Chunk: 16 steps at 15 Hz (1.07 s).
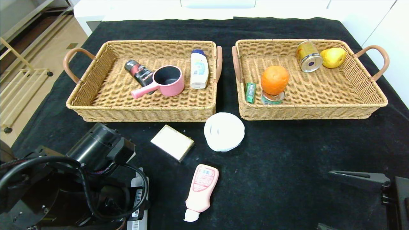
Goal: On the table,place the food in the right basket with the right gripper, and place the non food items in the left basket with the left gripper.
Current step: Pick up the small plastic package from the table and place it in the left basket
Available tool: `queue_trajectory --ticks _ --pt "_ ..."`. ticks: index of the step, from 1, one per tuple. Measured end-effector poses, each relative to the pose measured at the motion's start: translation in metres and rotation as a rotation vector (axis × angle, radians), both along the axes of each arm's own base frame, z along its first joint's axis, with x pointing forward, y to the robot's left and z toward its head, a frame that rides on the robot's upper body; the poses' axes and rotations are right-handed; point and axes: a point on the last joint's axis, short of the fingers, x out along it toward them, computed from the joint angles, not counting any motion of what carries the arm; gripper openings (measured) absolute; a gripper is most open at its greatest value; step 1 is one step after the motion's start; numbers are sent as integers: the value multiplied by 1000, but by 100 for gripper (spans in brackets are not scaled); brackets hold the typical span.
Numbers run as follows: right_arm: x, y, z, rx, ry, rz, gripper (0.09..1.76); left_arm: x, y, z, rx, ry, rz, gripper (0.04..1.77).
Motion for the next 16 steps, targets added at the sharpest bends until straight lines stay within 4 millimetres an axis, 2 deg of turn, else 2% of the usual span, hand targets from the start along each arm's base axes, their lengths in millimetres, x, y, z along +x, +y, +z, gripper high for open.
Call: queue_trajectory --ticks 3,10,16 --pt "-2 0 -1 1 -1 6 171 -5 4 7 -17 -27 -6 66" --pt "-4 0 -2 -9 -8 18 171 -23 18 46 -81 -221 -43 66" --pt "-4 0 -2 -11 -9 19 171 -10 33 93 -148 -455 53 66"
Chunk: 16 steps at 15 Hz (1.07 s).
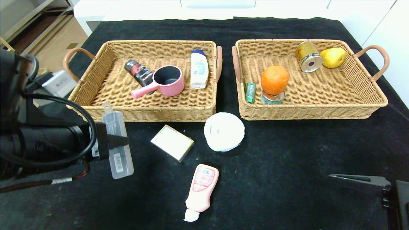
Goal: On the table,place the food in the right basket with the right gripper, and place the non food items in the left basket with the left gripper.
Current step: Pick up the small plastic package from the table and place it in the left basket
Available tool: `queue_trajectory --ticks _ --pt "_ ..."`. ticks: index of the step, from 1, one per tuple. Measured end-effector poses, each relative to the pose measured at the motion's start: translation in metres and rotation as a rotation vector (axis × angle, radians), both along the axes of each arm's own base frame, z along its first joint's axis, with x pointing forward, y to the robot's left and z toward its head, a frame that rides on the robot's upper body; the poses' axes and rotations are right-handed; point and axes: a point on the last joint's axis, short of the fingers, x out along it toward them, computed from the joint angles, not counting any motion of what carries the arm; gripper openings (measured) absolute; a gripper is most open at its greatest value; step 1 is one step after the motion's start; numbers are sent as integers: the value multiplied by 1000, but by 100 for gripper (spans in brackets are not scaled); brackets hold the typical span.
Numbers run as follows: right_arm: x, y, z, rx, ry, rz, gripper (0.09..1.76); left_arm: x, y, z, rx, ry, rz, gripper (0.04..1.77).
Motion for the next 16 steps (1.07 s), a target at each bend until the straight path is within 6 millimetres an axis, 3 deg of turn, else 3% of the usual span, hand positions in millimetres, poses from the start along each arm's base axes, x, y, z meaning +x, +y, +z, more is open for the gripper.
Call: queue_trajectory --ticks 7,16 --pt "0 0 -1 -10 -7 2 171 45 28 36 -58 -299 175 66" --pt "1 0 -2 -12 -3 0 171 98 45 46 -40 -462 268 66"
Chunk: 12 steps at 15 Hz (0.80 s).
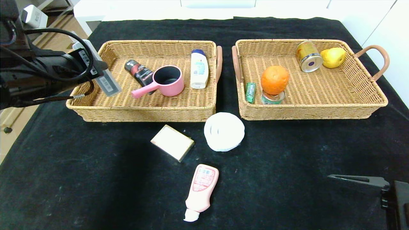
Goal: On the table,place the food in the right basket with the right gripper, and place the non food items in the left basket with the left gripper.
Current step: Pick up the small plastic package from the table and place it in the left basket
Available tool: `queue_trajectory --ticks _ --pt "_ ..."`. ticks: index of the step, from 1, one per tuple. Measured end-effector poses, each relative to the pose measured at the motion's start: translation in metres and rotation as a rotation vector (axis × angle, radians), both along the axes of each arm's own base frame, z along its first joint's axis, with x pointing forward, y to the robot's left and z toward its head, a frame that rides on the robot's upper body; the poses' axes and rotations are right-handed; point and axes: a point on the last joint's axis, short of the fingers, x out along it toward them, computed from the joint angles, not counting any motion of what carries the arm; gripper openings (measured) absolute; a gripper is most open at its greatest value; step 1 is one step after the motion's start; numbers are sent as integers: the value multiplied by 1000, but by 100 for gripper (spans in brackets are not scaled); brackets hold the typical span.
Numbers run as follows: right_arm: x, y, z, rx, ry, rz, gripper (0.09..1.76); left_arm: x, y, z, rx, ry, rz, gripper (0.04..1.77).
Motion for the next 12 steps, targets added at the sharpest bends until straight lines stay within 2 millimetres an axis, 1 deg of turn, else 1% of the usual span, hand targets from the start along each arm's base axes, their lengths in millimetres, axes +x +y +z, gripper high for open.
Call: queue_trajectory --ticks 3,7,9,12 --pt "0 0 0 0 0 -1 171 16 2 3 18 -40 18 66" --pt "0 0 0 0 0 -1 171 29 6 -6 28 -18 38 66" --pt "0 0 0 -1 2 -1 171 32 8 -9 36 -7 46 88" --pt "1 0 -1 -3 6 -1 171 33 10 -9 44 -4 51 115"
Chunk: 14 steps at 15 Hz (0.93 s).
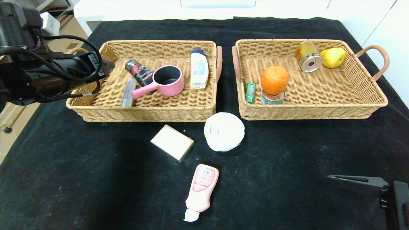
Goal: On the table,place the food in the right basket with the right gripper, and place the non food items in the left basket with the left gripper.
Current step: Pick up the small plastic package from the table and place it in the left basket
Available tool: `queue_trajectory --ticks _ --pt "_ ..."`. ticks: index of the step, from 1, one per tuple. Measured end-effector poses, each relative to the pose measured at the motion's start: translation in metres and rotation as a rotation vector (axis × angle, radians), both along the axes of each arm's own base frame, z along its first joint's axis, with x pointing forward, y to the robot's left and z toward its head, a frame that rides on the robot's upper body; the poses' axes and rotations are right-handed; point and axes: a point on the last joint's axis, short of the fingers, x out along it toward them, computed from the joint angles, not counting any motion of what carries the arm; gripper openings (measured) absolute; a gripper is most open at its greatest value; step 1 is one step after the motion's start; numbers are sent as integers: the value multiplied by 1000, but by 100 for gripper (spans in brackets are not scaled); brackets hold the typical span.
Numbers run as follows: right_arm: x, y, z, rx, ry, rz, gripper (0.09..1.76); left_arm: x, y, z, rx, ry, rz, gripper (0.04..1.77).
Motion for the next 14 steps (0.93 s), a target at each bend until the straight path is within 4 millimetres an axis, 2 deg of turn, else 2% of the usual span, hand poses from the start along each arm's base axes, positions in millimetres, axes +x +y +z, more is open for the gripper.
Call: queue_trajectory --ticks 4,8,11,14 --pt "0 0 -1 -3 4 1 171 -1 2 -2 14 17 6 137" --pt "0 0 -1 -3 4 1 171 -11 3 -2 126 45 -15 151" --pt "1 0 -1 -5 7 -1 171 -31 -6 -7 160 163 -75 157" --pt "2 1 -3 -9 14 -1 171 -54 -28 -7 68 252 -142 162"
